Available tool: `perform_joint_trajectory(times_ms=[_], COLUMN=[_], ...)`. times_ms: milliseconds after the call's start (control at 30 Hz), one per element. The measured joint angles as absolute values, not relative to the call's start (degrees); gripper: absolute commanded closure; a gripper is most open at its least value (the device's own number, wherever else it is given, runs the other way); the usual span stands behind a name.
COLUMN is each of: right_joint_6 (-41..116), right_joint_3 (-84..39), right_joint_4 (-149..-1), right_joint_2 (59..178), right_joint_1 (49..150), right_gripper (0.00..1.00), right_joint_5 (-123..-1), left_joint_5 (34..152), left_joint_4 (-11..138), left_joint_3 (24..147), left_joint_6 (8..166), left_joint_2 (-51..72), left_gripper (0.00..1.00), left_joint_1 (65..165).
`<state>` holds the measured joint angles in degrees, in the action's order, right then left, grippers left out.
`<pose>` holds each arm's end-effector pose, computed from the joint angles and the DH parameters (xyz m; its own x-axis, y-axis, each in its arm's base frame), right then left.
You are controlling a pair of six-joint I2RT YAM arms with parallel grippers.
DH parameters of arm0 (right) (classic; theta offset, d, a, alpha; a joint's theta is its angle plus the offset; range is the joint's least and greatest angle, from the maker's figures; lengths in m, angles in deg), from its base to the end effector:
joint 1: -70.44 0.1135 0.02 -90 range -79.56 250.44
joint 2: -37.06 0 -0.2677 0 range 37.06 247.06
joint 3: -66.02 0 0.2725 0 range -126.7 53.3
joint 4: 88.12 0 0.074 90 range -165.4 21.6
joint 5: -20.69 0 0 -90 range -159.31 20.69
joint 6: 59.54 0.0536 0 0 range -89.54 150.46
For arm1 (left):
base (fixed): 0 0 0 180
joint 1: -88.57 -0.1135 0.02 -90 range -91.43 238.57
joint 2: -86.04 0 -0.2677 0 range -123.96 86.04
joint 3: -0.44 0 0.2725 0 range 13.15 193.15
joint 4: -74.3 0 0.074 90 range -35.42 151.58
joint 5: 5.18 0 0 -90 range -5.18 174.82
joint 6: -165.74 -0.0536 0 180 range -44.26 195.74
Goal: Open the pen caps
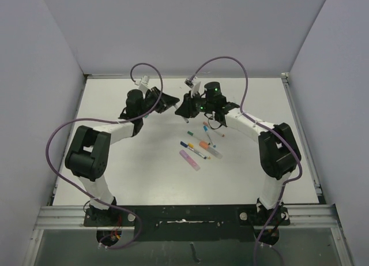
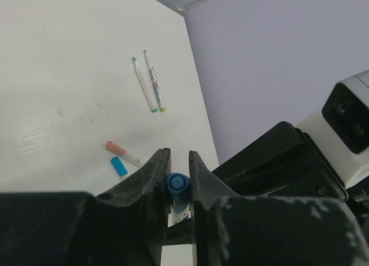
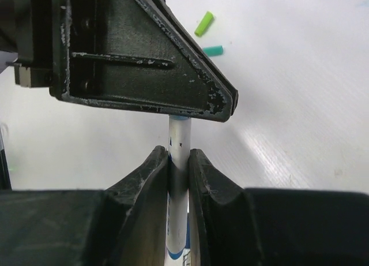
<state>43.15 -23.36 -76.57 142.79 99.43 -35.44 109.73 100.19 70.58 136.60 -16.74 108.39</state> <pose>0.3868 0.2485 0.2390 -0.5823 -0.1141 -0.8049 -0.7230 0.5255 0.4486 0.3973 -0.1672 0.2132 -0.6661 -0.6020 -0.4403 0.2448 0.3812 -0.8915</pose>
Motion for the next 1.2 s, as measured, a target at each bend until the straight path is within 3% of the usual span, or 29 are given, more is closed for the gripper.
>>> perform_joint_trajectory(times_ms=[100, 333, 500, 900, 1200], right_joint_6=[42.9, 41.5, 41.2, 35.4, 33.9], right_joint_3=[-21.9, -11.9, -11.0, -33.2, -37.6], right_joint_4=[-80.6, -72.1, -69.1, -64.6, -62.1], right_joint_2=[141.9, 137.9, 137.7, 145.4, 155.7], right_joint_1=[99.7, 99.3, 98.8, 92.9, 89.0], right_gripper=[1.0, 1.0, 1.0, 1.0, 1.0], right_joint_5=[-36.0, -35.6, -38.2, -51.1, -55.5], left_joint_5=[114.1, 107.7, 106.7, 108.2, 107.8], left_joint_4=[98.1, 103.0, 102.5, 72.3, 61.7], left_joint_3=[73.2, 81.6, 81.9, 82.1, 86.8], left_joint_6=[138.5, 144.0, 143.9, 123.5, 115.6], left_joint_2=[-17.2, -19.2, -19.2, -19.3, -23.8], left_gripper=[1.0, 1.0, 1.0, 1.0, 0.97], left_joint_1=[106.3, 92.8, 92.5, 99.5, 99.8])
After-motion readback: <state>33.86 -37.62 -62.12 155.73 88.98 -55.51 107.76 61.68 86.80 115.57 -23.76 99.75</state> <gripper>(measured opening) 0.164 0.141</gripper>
